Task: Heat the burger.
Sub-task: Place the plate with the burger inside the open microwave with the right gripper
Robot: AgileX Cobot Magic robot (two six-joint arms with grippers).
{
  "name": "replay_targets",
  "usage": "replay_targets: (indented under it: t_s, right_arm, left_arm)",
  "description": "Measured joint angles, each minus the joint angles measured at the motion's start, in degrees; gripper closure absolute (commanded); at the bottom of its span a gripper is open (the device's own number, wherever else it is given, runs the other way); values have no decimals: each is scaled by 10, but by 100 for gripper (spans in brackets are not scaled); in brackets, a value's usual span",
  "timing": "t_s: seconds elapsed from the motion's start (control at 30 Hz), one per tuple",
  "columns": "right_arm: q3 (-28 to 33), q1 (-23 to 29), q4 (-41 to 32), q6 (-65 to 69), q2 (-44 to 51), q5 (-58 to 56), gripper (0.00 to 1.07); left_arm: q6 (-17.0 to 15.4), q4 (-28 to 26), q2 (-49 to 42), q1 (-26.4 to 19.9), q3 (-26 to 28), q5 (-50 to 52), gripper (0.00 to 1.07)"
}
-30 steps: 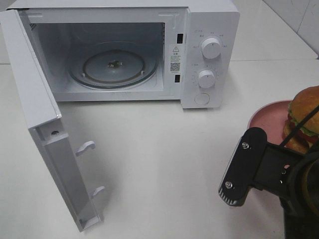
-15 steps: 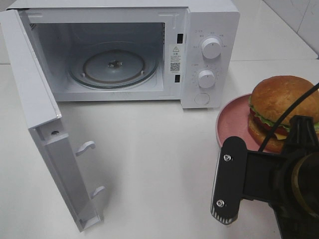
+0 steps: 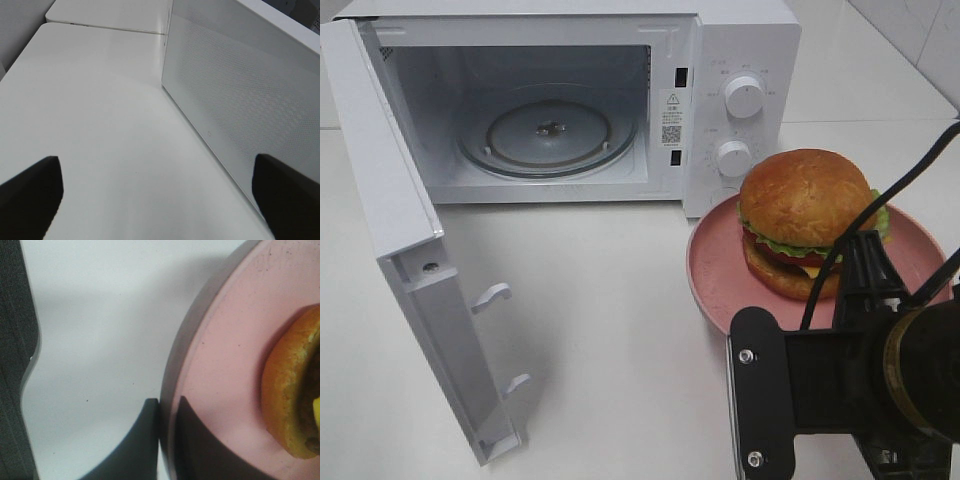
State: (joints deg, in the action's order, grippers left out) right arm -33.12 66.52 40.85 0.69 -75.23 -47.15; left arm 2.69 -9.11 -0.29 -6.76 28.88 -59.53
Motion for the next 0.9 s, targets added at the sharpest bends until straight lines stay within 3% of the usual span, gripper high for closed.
replay_targets:
  t_s: [0.4,0.73,0.9]
  right_arm:
    - [0,0,59,-7,0,77,107]
    - [0,0,64,-73,0,112,107]
    - [0,-23,63,-110,0,154,107]
  left_arm:
    - [0,0,0,0,0,0,9]
    - [0,0,0,0,0,0,9]
    - [0,0,0,0,0,0,9]
